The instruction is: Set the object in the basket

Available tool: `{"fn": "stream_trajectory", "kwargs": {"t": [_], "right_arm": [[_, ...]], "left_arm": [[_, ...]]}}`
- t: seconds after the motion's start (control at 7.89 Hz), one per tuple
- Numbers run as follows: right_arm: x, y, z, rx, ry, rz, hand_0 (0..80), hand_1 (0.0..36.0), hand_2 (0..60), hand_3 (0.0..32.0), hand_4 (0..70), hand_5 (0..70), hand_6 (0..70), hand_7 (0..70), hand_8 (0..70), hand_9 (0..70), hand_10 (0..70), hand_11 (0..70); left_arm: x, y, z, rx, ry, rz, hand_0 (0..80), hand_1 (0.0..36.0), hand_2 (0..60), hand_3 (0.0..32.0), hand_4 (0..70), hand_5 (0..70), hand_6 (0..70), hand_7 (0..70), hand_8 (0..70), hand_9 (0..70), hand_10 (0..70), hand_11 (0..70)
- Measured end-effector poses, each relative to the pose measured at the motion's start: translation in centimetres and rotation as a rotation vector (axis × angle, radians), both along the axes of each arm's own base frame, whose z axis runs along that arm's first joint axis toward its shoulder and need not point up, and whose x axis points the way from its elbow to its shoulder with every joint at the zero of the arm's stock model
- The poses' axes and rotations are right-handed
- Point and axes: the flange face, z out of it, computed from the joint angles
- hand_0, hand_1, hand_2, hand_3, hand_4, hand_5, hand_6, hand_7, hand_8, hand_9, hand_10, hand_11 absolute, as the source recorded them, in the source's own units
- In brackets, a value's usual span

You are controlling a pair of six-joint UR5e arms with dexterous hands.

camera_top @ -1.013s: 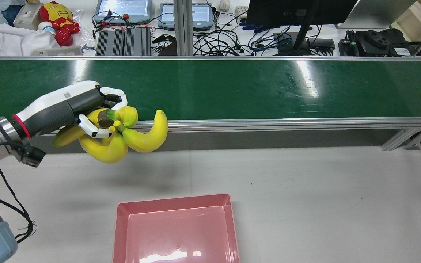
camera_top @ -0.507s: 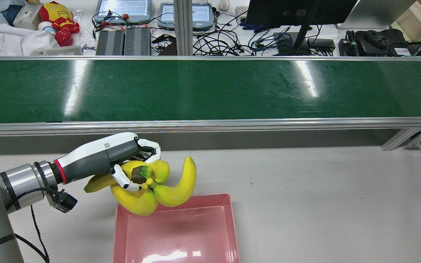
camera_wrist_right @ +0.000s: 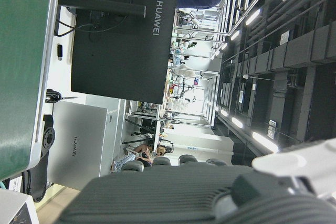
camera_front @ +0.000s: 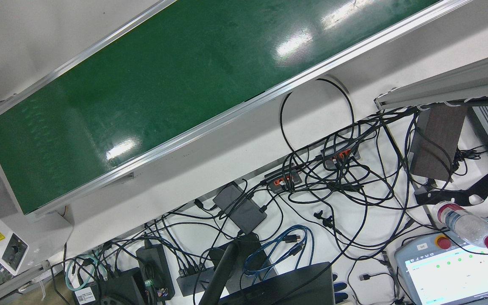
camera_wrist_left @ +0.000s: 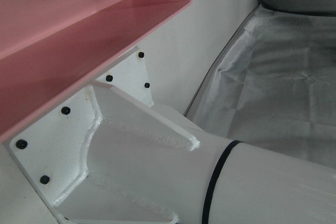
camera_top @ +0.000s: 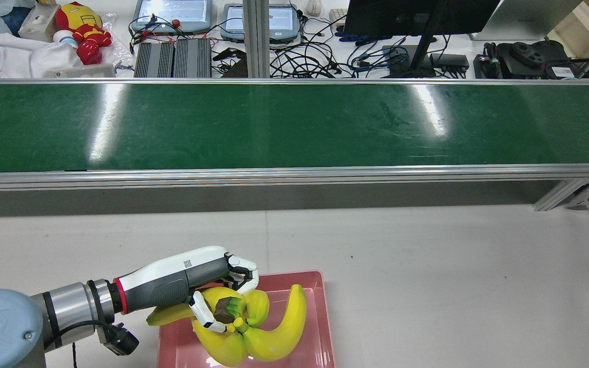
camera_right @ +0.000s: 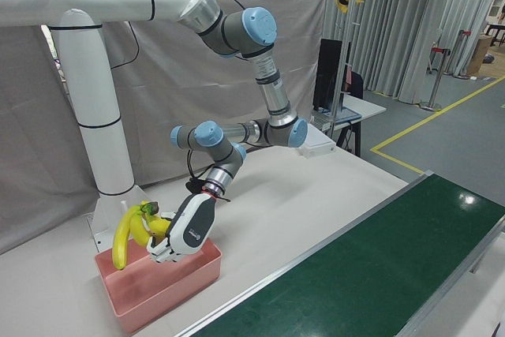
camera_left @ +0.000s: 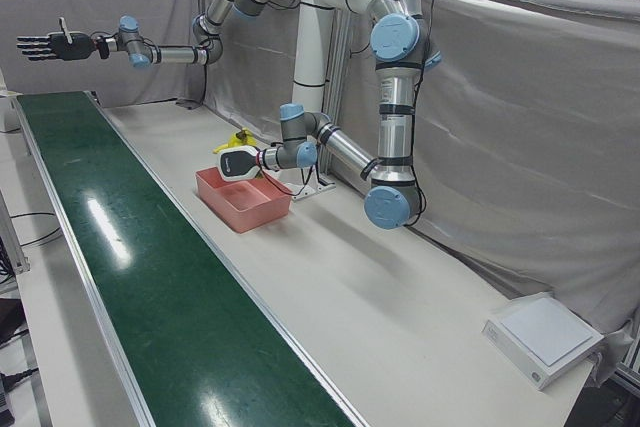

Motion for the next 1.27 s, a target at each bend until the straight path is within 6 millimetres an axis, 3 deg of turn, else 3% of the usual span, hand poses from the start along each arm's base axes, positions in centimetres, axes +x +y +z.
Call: {"fn": "stream_trajectory", "kwargs": {"t": [0.13,0.25,0.38,0.63,0.76,0.89,1.01,1.27], "right_arm": [[0.0,0.0,0.0,0.000,0.000,0.000,0.0,0.0,0.0,0.0,0.0,0.0,0.0,0.0,0.0,0.0,0.0,0.0],[0.0,0.0,0.0,0.000,0.000,0.000,0.0,0.0,0.0,0.0,0.0,0.0,0.0,0.0,0.0,0.0,0.0,0.0],[0.0,0.0,0.0,0.000,0.000,0.000,0.0,0.0,0.0,0.0,0.0,0.0,0.0,0.0,0.0,0.0,0.0,0.0],[0.0,0.0,0.0,0.000,0.000,0.000,0.0,0.0,0.0,0.0,0.0,0.0,0.0,0.0,0.0,0.0,0.0,0.0],[0.0,0.0,0.0,0.000,0.000,0.000,0.0,0.0,0.0,0.0,0.0,0.0,0.0,0.0,0.0,0.0,0.0,0.0],[0.0,0.0,0.0,0.000,0.000,0.000,0.0,0.0,0.0,0.0,0.0,0.0,0.0,0.0,0.0,0.0,0.0,0.0],[0.0,0.0,0.0,-0.001,0.000,0.000,0.0,0.0,0.0,0.0,0.0,0.0,0.0,0.0,0.0,0.0,0.0,0.0],[0.0,0.0,0.0,-0.001,0.000,0.000,0.0,0.0,0.0,0.0,0.0,0.0,0.0,0.0,0.0,0.0,0.0,0.0]], "left_arm": [[0.1,0.2,0.0,-0.001,-0.001,0.004,39.9,0.1,0.0,0.0,17.9,25.7,4.7,13.9,19.7,19.0,7.3,10.4],[0.1,0.2,0.1,-0.001,-0.003,0.007,37.4,0.0,0.0,0.0,11.7,25.2,2.9,11.1,16.8,15.8,5.7,8.1],[-0.2,0.0,0.2,-0.001,-0.004,0.005,28.0,0.0,0.0,0.0,6.5,26.0,2.4,11.2,16.4,15.4,6.1,8.5],[-2.3,0.3,-0.8,0.004,0.007,-0.004,27.8,0.0,0.2,0.0,8.5,28.0,2.9,11.6,16.0,15.6,6.9,9.7],[-3.6,0.6,-1.2,0.007,0.014,-0.009,18.9,0.0,3.4,0.0,8.6,27.7,3.2,12.0,15.9,16.1,7.6,10.5],[-4.5,0.5,-1.3,0.009,0.018,-0.018,38.2,1.8,2.2,0.0,12.8,26.5,4.9,13.7,17.2,18.4,9.2,13.4],[-5.5,0.2,-1.6,0.011,0.025,-0.032,40.8,3.1,1.0,0.0,11.4,26.3,5.1,14.6,17.0,18.9,10.1,14.9],[-9.7,-2.5,-2.2,-0.001,0.045,-0.119,46.2,7.2,4.3,0.0,14.6,28.6,5.8,14.9,17.6,19.0,10.7,16.1]]}}
